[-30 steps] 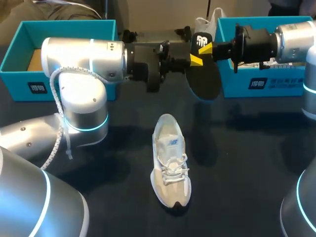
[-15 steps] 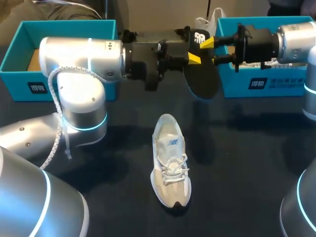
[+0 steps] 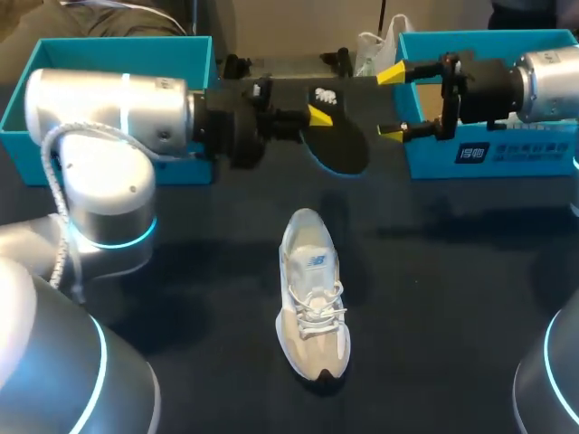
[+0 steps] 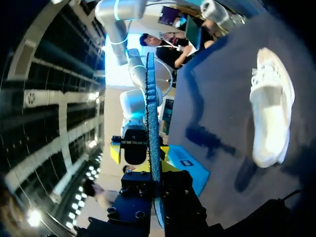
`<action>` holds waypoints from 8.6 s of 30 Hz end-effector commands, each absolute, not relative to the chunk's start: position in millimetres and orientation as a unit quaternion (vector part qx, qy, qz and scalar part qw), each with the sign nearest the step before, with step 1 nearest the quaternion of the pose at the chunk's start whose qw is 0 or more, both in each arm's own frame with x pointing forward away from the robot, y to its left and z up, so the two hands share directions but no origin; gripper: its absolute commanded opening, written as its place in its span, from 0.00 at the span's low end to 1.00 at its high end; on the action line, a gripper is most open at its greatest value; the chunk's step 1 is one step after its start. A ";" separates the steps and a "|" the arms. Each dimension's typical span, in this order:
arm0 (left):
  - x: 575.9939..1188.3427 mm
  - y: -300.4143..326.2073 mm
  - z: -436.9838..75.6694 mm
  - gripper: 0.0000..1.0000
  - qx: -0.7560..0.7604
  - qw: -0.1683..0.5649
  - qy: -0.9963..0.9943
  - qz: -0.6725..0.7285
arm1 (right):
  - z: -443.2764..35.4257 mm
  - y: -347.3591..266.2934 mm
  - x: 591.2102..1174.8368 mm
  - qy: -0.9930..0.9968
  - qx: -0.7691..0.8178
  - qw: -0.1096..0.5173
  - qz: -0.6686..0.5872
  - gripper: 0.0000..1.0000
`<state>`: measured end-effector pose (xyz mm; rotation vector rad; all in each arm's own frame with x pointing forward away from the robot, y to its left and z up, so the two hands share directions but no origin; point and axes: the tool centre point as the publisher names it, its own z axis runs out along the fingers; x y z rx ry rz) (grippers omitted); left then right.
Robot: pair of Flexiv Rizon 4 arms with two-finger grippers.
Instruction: Take the shoe out of the shoebox, open the shoe tongue, remove and reinsert the insole, then place the shoe into the shoebox
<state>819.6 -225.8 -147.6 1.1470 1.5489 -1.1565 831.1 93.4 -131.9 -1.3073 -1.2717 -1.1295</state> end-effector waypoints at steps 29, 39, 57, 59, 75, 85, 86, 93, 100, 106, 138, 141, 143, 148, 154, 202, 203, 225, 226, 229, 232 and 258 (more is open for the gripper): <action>803.9 -176.8 -116.5 0.00 0.207 0.089 0.801 -0.554 | -129.5 88.2 830.5 -0.526 -0.533 0.477 -0.460 1.00; 808.0 -177.6 -117.4 0.00 0.164 0.036 0.815 -0.555 | -129.5 88.2 830.5 -0.526 -0.533 0.477 -0.460 1.00; 816.3 -169.7 -159.3 0.00 -0.101 -0.253 0.767 -0.581 | -129.5 88.2 830.5 -0.526 -0.533 0.477 -0.460 1.00; 816.3 -169.7 -159.3 0.00 -0.101 -0.253 0.767 -0.581 | -129.5 88.2 830.5 -0.526 -0.533 0.477 -0.460 1.00; 813.1 -165.1 -165.6 0.00 -0.195 -0.311 0.728 -0.579 | -129.5 88.2 830.5 -0.526 -0.533 0.477 -0.460 1.00; 818.4 -170.7 -176.8 0.00 -0.295 -0.341 0.687 -0.569 | -129.5 88.2 830.5 -0.526 -0.533 0.477 -0.460 1.00; 818.9 -171.7 -178.2 0.00 -0.295 -0.343 0.688 -0.567 | -129.5 88.2 830.5 -0.526 -0.533 0.477 -0.460 1.00; 824.3 -175.0 -185.3 0.00 -0.336 -0.362 0.668 -0.556 | -129.5 88.2 830.5 -0.526 -0.533 0.477 -0.460 1.00; 834.2 -177.6 -194.7 0.00 -0.381 -0.414 0.633 -0.531 | -129.5 88.2 830.5 -0.526 -0.533 0.477 -0.460 1.00; 837.2 -181.6 -202.4 0.00 -0.407 -0.452 0.608 -0.511 | -129.5 88.2 830.5 -0.526 -0.533 0.477 -0.460 1.00; 844.6 -184.1 -223.4 0.00 -0.486 -0.517 0.522 -0.473 | -108.6 95.3 822.7 -0.626 -0.610 0.351 -0.335 1.00; 844.6 -184.1 -223.4 0.00 -0.486 -0.517 0.522 -0.473 | -98.0 103.6 821.9 -0.638 -0.632 0.320 -0.302 1.00; 844.6 -184.1 -223.4 0.00 -0.486 -0.517 0.522 -0.473 | -92.8 106.9 820.8 -0.647 -0.639 0.306 -0.283 1.00; 844.6 -184.1 -223.4 0.00 -0.486 -0.517 0.522 -0.473 | -82.2 113.9 817.8 -0.656 -0.667 0.273 -0.225 1.00; 844.6 -184.1 -223.4 0.00 -0.486 -0.517 0.522 -0.473 | -75.1 120.3 818.6 -0.667 -0.680 0.239 -0.189 1.00; 844.6 -184.1 -223.4 0.00 -0.486 -0.517 0.522 -0.473 | -86.1 223.1 807.8 -0.652 -0.757 0.033 0.013 1.00; 844.6 -184.1 -223.4 0.00 -0.486 -0.517 0.522 -0.473 | -87.5 224.7 808.0 -0.649 -0.760 0.027 0.016 1.00; 844.6 -184.1 -223.4 0.00 -0.486 -0.517 0.522 -0.473 | -79.1 193.2 806.5 -0.587 -0.771 0.211 -0.129 1.00; 844.6 -184.1 -223.4 0.00 -0.486 -0.517 0.522 -0.473 | -79.7 192.7 807.1 -0.574 -0.774 0.229 -0.136 1.00; 844.6 -184.1 -223.4 0.00 -0.486 -0.517 0.522 -0.473 | -79.7 190.7 808.7 -0.559 -0.767 0.270 -0.160 1.00; 844.6 -184.1 -223.4 0.00 -0.486 -0.517 0.522 -0.473 | -77.9 187.1 810.4 -0.547 -0.760 0.299 -0.184 1.00; 844.6 -184.1 -223.4 0.00 -0.486 -0.517 0.522 -0.473 | -115.8 161.7 808.5 -0.523 -0.660 0.405 -0.357 1.00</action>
